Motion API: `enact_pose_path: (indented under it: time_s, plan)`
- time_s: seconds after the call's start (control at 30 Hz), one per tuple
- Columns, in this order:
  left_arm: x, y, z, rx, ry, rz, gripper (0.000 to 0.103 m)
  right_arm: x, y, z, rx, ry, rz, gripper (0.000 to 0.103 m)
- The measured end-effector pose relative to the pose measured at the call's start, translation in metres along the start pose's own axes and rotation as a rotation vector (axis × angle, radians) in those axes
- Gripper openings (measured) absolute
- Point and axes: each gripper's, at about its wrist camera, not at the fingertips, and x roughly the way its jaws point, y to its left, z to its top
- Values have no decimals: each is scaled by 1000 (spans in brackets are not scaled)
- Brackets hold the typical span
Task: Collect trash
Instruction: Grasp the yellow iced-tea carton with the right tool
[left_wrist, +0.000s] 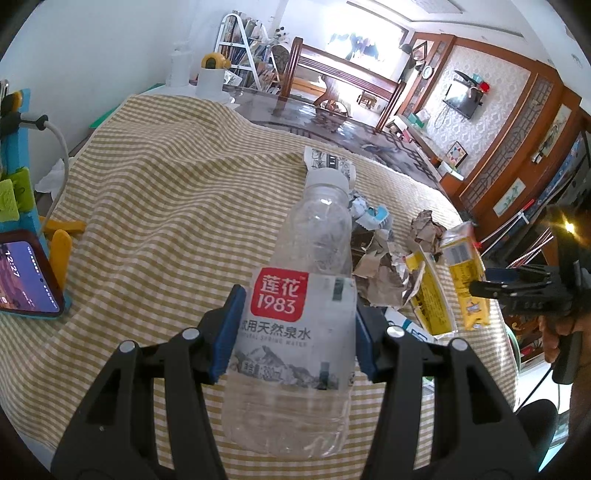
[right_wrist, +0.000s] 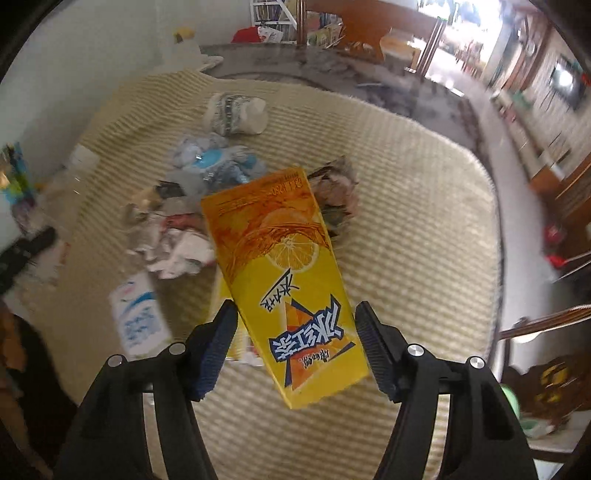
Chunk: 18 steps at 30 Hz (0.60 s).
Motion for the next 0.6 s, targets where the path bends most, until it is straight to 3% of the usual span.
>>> enact_pose_path:
  time_s: [0.2, 0.33, 0.6]
  plan:
    - [2, 4, 1, -10, 0, 6, 52, 6, 13, -8, 12, 9, 16, 65]
    - [2, 4, 1, -9, 0, 5, 52, 13, 8, -14, 41, 6, 14, 72]
    - [3, 4, 0, -2, -2, 5, 52, 13, -21, -28, 207, -48, 97, 74]
